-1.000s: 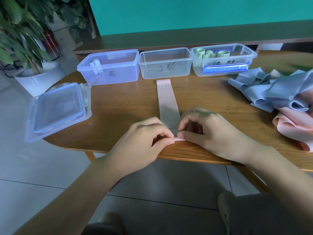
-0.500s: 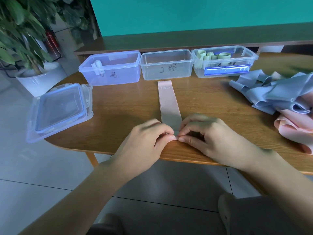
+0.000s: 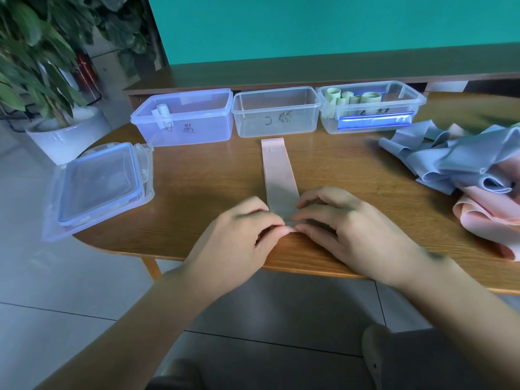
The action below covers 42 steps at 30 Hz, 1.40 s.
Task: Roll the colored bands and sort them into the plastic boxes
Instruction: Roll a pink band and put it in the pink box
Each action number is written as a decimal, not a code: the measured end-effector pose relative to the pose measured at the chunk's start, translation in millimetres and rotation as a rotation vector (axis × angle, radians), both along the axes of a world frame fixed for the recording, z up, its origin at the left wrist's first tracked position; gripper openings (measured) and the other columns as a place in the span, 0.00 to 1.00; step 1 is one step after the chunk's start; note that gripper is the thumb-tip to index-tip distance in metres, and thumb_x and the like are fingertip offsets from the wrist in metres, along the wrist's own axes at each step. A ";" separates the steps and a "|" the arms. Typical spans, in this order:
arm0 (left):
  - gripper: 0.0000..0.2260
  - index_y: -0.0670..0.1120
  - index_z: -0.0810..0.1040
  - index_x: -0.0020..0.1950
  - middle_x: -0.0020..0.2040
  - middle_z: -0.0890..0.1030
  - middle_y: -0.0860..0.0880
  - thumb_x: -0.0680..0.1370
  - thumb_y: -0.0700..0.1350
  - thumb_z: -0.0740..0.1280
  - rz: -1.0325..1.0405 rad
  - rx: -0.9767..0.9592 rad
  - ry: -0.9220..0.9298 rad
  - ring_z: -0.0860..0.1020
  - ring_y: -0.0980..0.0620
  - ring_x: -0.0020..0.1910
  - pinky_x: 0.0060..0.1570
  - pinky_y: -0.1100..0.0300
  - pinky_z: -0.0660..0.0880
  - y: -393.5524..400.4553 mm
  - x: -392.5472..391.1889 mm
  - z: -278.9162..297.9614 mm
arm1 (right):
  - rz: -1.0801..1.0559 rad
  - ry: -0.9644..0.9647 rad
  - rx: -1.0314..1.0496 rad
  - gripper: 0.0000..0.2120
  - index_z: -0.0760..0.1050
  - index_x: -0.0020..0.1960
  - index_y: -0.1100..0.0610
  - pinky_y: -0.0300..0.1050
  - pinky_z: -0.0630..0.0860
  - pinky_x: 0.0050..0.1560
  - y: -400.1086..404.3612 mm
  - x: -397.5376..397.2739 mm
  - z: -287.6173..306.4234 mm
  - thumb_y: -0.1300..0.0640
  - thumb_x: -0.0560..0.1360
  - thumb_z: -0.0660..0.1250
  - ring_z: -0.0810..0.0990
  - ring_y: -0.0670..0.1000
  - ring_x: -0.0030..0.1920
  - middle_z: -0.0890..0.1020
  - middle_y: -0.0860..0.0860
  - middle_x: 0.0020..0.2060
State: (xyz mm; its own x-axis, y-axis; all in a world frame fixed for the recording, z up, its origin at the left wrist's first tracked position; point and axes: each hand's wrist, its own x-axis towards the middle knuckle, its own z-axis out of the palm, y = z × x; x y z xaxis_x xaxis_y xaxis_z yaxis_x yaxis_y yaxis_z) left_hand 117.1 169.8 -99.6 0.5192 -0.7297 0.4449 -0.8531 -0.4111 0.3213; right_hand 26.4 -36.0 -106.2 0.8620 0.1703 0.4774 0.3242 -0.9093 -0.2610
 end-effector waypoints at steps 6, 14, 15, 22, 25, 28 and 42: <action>0.13 0.49 0.85 0.50 0.47 0.78 0.54 0.82 0.52 0.63 0.034 0.021 -0.070 0.79 0.54 0.39 0.40 0.57 0.79 -1.7 -1.1 -1.9 | 0.036 0.026 -0.013 0.12 0.81 0.56 0.52 0.51 0.79 0.53 3.1 1.6 0.9 0.48 0.82 0.62 0.77 0.49 0.56 0.79 0.45 0.55; 0.12 0.48 0.86 0.52 0.47 0.79 0.53 0.82 0.51 0.64 0.058 -0.053 -0.132 0.78 0.56 0.43 0.45 0.61 0.77 -5.1 1.5 -7.4 | 0.018 0.046 0.038 0.15 0.82 0.57 0.51 0.54 0.79 0.52 -4.0 10.3 -6.9 0.46 0.83 0.60 0.77 0.51 0.56 0.79 0.45 0.55; 0.09 0.48 0.86 0.53 0.48 0.80 0.53 0.81 0.50 0.67 0.046 -0.075 -0.120 0.78 0.56 0.45 0.47 0.63 0.77 -5.5 2.3 -7.8 | 0.015 0.050 0.037 0.15 0.82 0.57 0.51 0.54 0.79 0.52 -4.5 11.4 -6.8 0.45 0.83 0.59 0.77 0.51 0.56 0.78 0.45 0.55; 0.09 0.53 0.84 0.50 0.48 0.80 0.59 0.79 0.55 0.66 0.041 -0.032 -0.047 0.72 0.63 0.44 0.43 0.74 0.69 -4.1 4.7 -1.8 | -0.026 0.065 0.033 0.15 0.83 0.56 0.47 0.53 0.80 0.51 -2.6 11.1 -1.1 0.44 0.82 0.59 0.77 0.50 0.57 0.77 0.45 0.55; 0.10 0.54 0.83 0.51 0.47 0.79 0.59 0.80 0.56 0.65 0.058 -0.010 -0.051 0.72 0.62 0.43 0.42 0.71 0.72 -5.8 5.0 -3.5 | -0.048 0.059 0.029 0.16 0.83 0.57 0.47 0.54 0.80 0.48 -2.0 10.7 -0.8 0.43 0.81 0.58 0.76 0.50 0.57 0.76 0.46 0.55; 0.11 0.53 0.82 0.52 0.49 0.80 0.58 0.81 0.57 0.63 0.075 0.003 -0.049 0.77 0.59 0.45 0.44 0.62 0.78 -7.4 6.4 -5.0 | -0.050 0.044 0.056 0.13 0.82 0.58 0.48 0.52 0.80 0.49 -1.2 10.6 -1.8 0.45 0.82 0.60 0.76 0.49 0.58 0.75 0.45 0.55; 0.10 0.51 0.84 0.52 0.49 0.78 0.55 0.82 0.51 0.64 0.084 -0.018 -0.079 0.76 0.57 0.48 0.48 0.63 0.76 -15.0 11.3 -4.7 | -0.059 0.092 0.086 0.13 0.80 0.58 0.46 0.49 0.78 0.55 -3.8 16.2 -1.2 0.44 0.81 0.60 0.76 0.46 0.57 0.77 0.42 0.53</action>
